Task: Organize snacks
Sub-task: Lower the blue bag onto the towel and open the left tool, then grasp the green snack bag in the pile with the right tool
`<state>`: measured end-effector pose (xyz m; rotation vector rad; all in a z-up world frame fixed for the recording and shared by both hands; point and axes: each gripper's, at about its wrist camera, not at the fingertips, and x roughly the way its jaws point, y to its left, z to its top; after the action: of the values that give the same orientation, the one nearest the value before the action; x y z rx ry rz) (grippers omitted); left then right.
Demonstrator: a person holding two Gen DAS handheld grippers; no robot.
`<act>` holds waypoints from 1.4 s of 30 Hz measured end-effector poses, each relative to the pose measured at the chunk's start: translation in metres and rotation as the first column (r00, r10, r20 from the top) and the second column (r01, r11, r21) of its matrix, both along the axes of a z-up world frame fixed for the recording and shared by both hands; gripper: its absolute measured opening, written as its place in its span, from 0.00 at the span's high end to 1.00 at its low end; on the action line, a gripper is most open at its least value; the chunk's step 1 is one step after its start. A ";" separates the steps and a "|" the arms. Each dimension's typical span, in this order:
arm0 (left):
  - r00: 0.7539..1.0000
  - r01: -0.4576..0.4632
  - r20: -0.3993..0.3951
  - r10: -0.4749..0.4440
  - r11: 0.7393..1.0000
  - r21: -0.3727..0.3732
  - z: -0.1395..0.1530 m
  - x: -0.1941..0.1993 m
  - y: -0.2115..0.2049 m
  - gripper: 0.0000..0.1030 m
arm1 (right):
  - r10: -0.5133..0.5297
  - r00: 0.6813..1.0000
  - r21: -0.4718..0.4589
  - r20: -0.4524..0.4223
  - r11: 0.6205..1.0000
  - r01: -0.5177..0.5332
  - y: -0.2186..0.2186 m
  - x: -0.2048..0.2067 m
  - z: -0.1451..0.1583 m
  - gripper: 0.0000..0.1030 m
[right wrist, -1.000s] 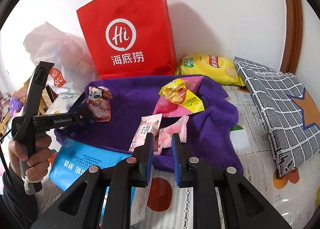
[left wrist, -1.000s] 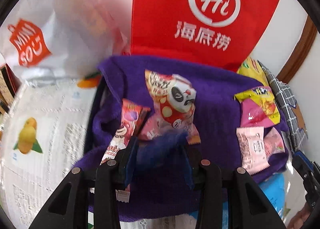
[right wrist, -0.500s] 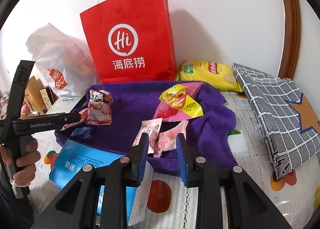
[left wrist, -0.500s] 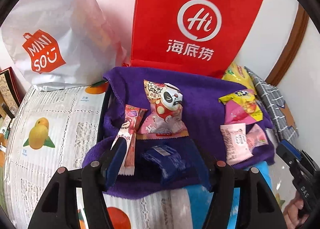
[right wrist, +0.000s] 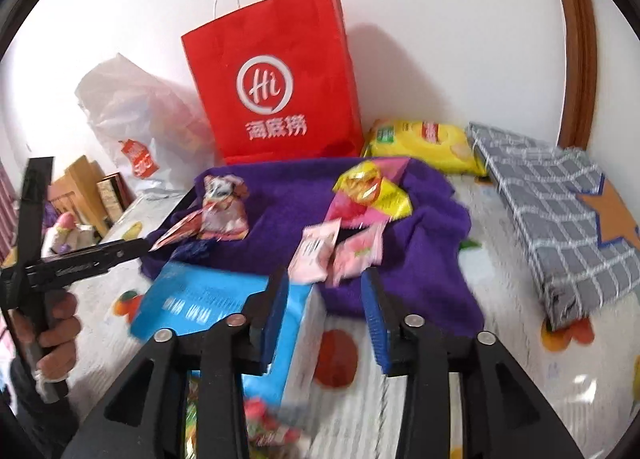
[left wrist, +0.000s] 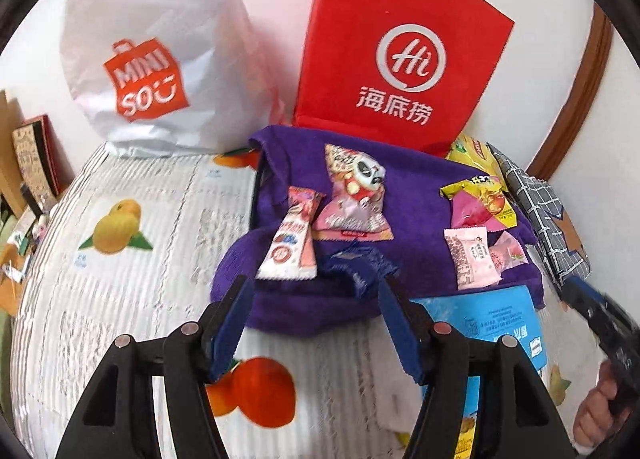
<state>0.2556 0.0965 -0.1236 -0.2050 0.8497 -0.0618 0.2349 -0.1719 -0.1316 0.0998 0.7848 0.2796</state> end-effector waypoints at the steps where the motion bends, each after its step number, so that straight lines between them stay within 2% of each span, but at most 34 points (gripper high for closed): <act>1: 1.000 -0.003 -0.006 0.003 1.000 -0.006 -0.001 -0.001 0.002 0.39 | 0.012 1.000 0.000 -0.014 1.000 -0.012 0.001 -0.005 0.000 0.58; 5: 1.000 0.002 -0.004 -0.002 1.000 0.000 -0.002 -0.007 0.003 0.39 | 0.040 0.998 -0.055 -0.053 0.998 -0.043 0.011 -0.033 -0.004 0.54; 13: 1.000 0.027 0.009 -0.027 0.999 -0.030 0.003 -0.016 0.002 0.39 | 0.156 0.983 -0.064 -0.094 0.985 -0.162 0.049 -0.076 -0.012 0.45; 18: 0.999 0.047 0.018 -0.046 0.998 -0.029 0.006 -0.021 -0.002 0.39 | 0.183 0.967 -0.062 -0.175 0.979 -0.197 0.066 -0.078 -0.031 0.45; 27: 0.997 0.065 0.039 -0.065 0.998 -0.018 0.012 -0.027 -0.006 0.39 | 0.200 0.957 -0.134 -0.210 0.964 -0.231 0.086 -0.081 -0.049 0.43; 31: 0.996 0.075 0.043 -0.074 0.997 -0.014 0.013 -0.029 -0.008 0.39 | 0.218 0.957 -0.190 -0.189 0.948 -0.254 0.094 -0.084 -0.051 0.40; 33: 0.996 0.078 0.047 -0.077 0.997 -0.012 0.013 -0.030 -0.009 0.39 | 0.218 0.959 -0.194 -0.183 0.948 -0.252 0.093 -0.085 -0.051 0.47; 36: 0.995 0.083 0.053 -0.083 0.997 0.001 0.013 -0.032 -0.011 0.39 | 0.223 0.962 -0.215 -0.160 0.943 -0.254 0.092 -0.091 -0.047 0.49; 42: 0.989 0.128 0.074 -0.129 0.992 0.015 0.016 -0.041 -0.017 0.39 | 0.216 0.974 -0.175 -0.067 0.959 -0.224 0.082 -0.111 -0.019 0.51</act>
<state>0.2145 0.0793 -0.1074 -0.1373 0.7877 -0.1847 0.1239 -0.0897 -0.1502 -0.1547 0.8663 0.4165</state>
